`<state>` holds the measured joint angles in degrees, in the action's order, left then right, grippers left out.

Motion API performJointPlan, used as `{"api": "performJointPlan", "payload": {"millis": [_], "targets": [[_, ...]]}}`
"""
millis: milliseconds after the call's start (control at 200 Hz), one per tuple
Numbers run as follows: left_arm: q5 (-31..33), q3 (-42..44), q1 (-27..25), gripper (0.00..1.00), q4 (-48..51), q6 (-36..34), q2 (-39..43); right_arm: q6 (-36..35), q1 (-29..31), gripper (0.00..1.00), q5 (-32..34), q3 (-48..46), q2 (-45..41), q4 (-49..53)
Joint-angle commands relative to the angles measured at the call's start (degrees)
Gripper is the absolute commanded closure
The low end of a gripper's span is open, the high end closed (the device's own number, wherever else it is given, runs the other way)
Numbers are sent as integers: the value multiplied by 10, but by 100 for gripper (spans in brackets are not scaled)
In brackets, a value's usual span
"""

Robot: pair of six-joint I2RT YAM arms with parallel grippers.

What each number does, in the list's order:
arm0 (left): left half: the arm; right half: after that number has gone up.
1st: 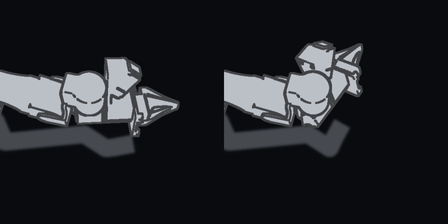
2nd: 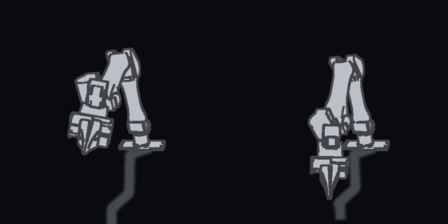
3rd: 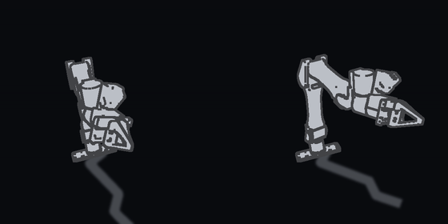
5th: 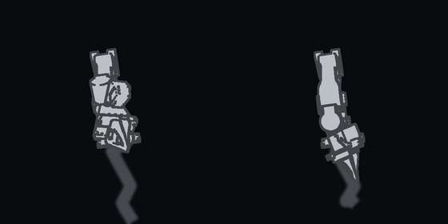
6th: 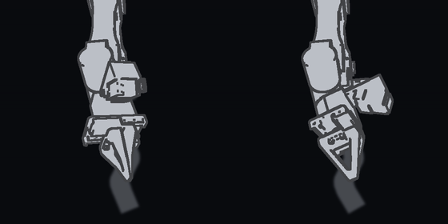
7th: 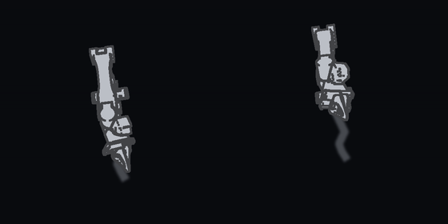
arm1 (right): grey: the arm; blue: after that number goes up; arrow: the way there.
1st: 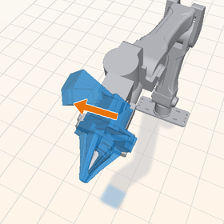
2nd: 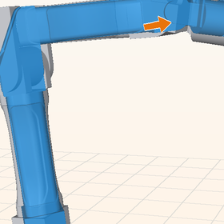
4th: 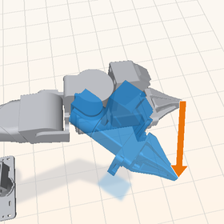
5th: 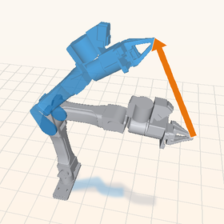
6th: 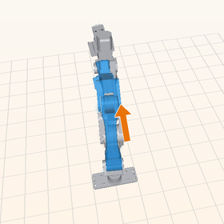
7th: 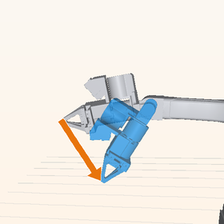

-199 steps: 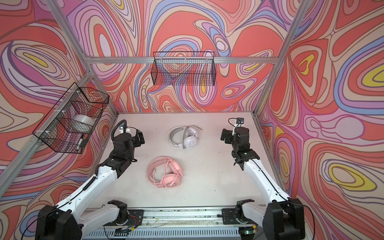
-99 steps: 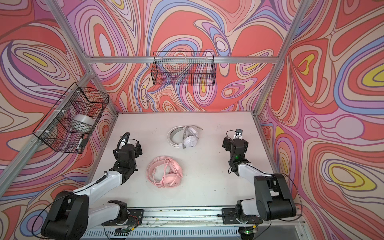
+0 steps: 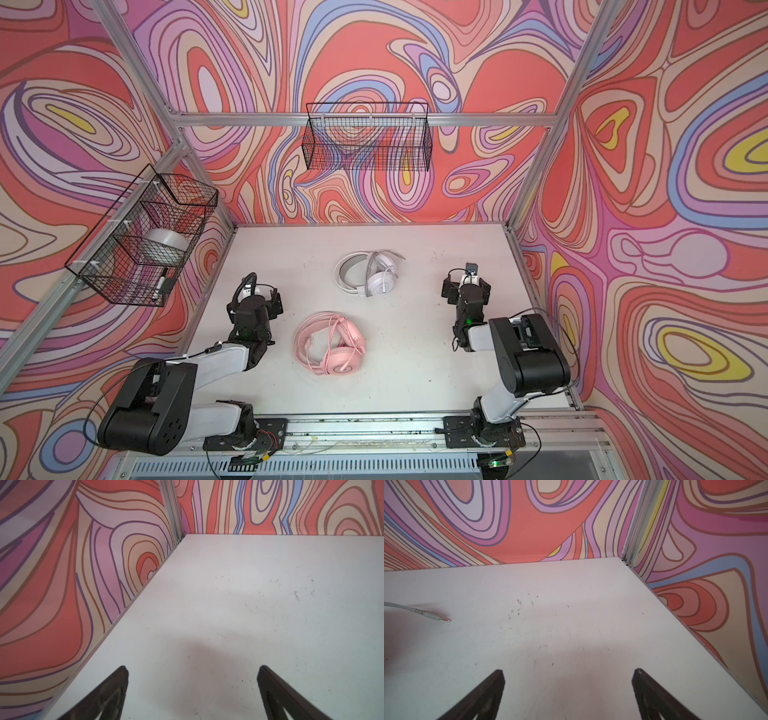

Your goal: Wrap the headphones

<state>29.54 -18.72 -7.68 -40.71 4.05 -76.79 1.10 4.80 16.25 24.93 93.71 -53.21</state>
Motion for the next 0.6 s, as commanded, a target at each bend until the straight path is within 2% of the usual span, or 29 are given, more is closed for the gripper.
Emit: {"api": "performJointPlan", "payload": {"millis": [0, 165, 225, 416, 481, 596], "targets": [[-24, -3, 13, 0, -65, -6, -16, -4, -8, 1, -17, -4, 25, -52], [-34, -20, 29, 0, -87, -1, -68, 10, -29, 2, -55, 14, 46, -30], [-54, -34, 30, 0, -49, 1, -64, 13, -32, 2, -63, 16, 45, -22], [-125, -53, 36, 0, -51, -28, -96, 13, -33, 2, -63, 17, 46, -22], [-137, -66, 42, 0, -15, -18, -92, 12, -33, 2, -62, 16, 46, -22], [-166, -51, 47, 0, -50, -23, -98, 11, -33, 2, -61, 15, 46, -25]]}}
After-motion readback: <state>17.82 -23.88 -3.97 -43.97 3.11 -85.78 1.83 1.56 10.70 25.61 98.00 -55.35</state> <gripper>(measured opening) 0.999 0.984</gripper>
